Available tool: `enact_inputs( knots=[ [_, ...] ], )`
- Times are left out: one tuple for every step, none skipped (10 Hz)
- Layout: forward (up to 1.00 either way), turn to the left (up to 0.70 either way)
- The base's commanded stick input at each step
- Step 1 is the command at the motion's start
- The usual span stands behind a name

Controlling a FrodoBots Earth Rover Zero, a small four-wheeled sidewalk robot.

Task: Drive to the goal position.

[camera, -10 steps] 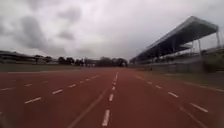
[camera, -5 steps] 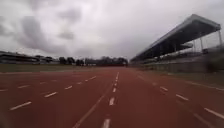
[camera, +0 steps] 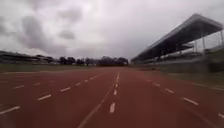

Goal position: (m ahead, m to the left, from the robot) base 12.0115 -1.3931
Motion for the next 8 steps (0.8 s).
enact_inputs(
  knots=[
    [0.50,0.00],
    [0.50,0.00],
    [0.50,0.00],
    [0.50,0.00],
    [0.50,0.00],
    [0.50,0.00],
    [0.50,0.00],
    [0.50,0.00]
  ],
)
